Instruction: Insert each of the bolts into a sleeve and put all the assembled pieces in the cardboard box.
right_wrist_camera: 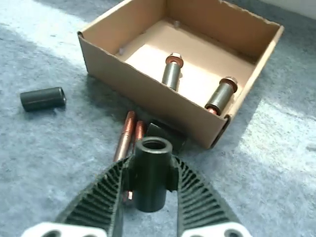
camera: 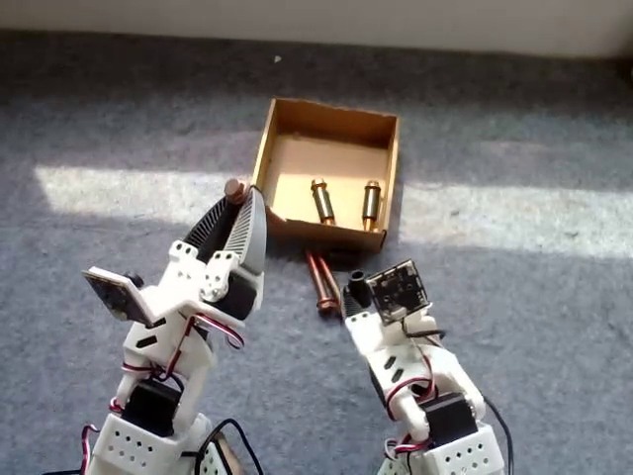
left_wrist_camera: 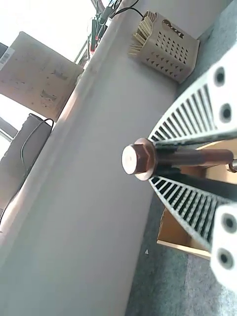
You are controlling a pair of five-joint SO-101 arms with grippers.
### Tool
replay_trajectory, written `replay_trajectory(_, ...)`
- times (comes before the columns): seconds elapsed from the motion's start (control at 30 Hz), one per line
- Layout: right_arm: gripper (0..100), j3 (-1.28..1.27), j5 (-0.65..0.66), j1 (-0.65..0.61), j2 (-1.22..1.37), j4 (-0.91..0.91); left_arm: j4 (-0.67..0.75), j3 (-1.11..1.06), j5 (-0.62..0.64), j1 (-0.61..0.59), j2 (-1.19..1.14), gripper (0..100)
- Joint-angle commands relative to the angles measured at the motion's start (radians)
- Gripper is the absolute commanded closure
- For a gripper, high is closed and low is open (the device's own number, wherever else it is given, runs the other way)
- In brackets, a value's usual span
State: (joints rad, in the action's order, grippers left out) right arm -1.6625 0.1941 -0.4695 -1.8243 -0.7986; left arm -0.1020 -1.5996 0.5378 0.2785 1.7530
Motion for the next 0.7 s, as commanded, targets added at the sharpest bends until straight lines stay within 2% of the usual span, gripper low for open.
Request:
replay_trajectory(0.0, 99.2, -0.004, 0.009, -0.071, -0.012, 0.030, 0.032, -0.013, 0.015, 0.048, 0.050, 99)
replay_trajectory(0.2, 99.2, -0.005, 0.003, -0.131, -0.012, 0.047, 0.031, -0.033, 0.015, 0.119, 0.054, 99)
replay_trajectory(0.37, 99.2, -0.116, 0.006, -0.131, -0.010, 0.239, 0.032, -0.038, 0.017, 0.124, 0.054, 99)
replay_trajectory(0.67, 99.2, -0.153, 0.008, -0.133, -0.012, 0.263, 0.031, -0.038, 0.015, 0.176, 0.054, 99)
